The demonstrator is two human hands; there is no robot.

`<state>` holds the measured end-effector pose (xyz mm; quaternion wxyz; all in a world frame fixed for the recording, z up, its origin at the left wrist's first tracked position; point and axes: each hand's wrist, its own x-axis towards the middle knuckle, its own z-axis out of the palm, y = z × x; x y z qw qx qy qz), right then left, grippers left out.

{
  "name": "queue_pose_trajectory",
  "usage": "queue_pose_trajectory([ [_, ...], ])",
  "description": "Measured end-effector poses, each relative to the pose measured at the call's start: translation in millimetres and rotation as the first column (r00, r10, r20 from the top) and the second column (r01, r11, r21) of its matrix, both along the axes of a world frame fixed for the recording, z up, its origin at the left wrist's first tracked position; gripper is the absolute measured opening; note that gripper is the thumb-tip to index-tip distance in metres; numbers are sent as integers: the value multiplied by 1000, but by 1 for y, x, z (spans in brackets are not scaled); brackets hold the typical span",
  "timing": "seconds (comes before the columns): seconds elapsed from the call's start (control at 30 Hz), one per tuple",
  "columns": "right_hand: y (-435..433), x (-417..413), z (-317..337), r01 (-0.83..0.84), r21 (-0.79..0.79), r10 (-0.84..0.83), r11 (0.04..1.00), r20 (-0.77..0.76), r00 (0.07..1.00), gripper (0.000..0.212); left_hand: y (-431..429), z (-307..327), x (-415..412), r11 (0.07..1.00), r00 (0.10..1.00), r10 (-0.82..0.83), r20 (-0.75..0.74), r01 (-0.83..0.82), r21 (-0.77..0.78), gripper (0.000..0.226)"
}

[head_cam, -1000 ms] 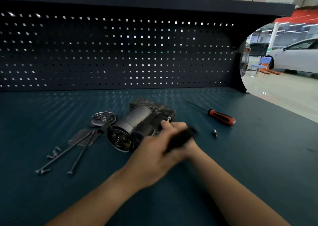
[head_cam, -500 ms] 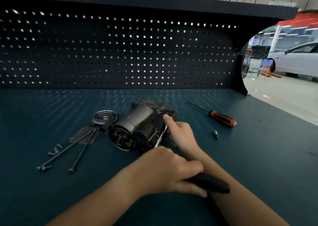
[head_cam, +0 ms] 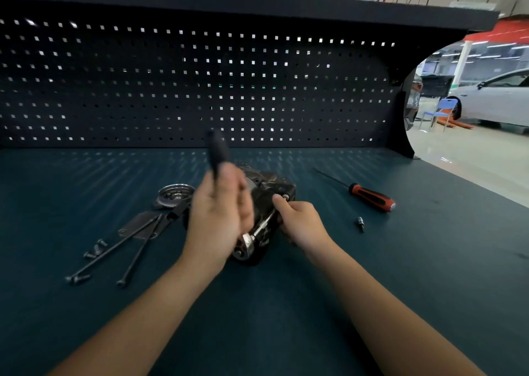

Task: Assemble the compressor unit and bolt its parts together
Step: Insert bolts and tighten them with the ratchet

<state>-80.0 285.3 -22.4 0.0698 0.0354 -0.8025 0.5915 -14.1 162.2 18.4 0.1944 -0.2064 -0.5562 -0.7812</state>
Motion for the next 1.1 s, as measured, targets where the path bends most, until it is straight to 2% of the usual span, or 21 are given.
queue_pose_trajectory([
  [0.07,4,1,-2,-18,58,19,998,-9,1000,46,6,-4,5,916,984,-84,-160,13,-402,37],
  [0.13,4,7,-1,-39,117,39,992,0,999,46,13,-14,11,505,941,-162,-298,-180,-844,45],
  [0.17,2,7,0,-6,122,7,993,-11,1000,49,15,-22,12,317,886,-227,-404,-325,-891,45],
  [0.2,0,4,0,34,114,-32,993,-24,999,52,17,-25,13,241,838,-281,-467,-410,-880,44],
  [0.27,-5,3,2,69,119,-67,991,-16,998,48,20,-25,17,347,838,-264,-478,-380,-858,38],
  [0.3,-7,2,2,60,114,-60,992,-5,998,42,19,-21,18,490,901,-198,-385,-249,-836,42],
  [0.33,-6,2,0,41,93,-41,995,-2,999,38,17,-16,18,682,953,-146,-266,-98,-725,49],
  [0.4,-5,1,1,47,74,-45,996,-31,999,43,10,-7,15,976,999,-23,-40,14,-219,51],
  [0.47,-3,2,2,53,96,-50,994,-34,998,47,-4,-3,5,972,987,75,141,-103,209,48],
  [0.53,-4,-1,2,17,109,-15,994,-17,1000,44,-11,-3,-2,910,966,66,250,-161,383,44],
  [0.6,-3,0,2,-10,103,12,995,-14,1000,39,-7,-4,-3,950,979,90,186,-140,279,42],
  [0.67,3,2,1,-33,104,34,994,-9,999,39,5,-7,4,995,995,88,-38,-90,-40,38],
  [0.7,6,3,-1,-49,108,50,993,-8,999,40,12,-10,9,951,984,36,-173,-87,-295,33],
  [0.73,9,5,-2,-68,118,68,991,2,998,41,19,-16,13,797,957,-45,-286,-138,-587,33],
  [0.77,9,6,-3,-63,116,62,991,13,998,42,26,-24,15,545,912,-135,-386,-257,-798,34],
  [0.83,8,5,-4,-11,43,10,999,23,1000,48,34,-38,16,191,780,-284,-558,-525,-830,39],
  [0.87,6,4,-3,3,11,-3,1000,23,1000,50,35,-37,17,153,750,-300,-589,-571,-806,46],
  [0.9,5,4,-2,15,14,-15,1000,17,1000,51,33,-36,16,201,760,-274,-590,-554,-808,51],
  [1.0,5,2,-2,-24,88,22,996,15,1000,44,20,-25,18,606,906,-124,-404,-253,-754,42],
  [1.07,5,3,-4,-29,76,29,997,5,1000,43,17,-16,18,906,967,16,-254,-122,-406,31],
  [1.1,5,2,-4,-16,50,16,999,3,1000,44,15,-10,15,978,985,112,-133,-133,-161,30],
])
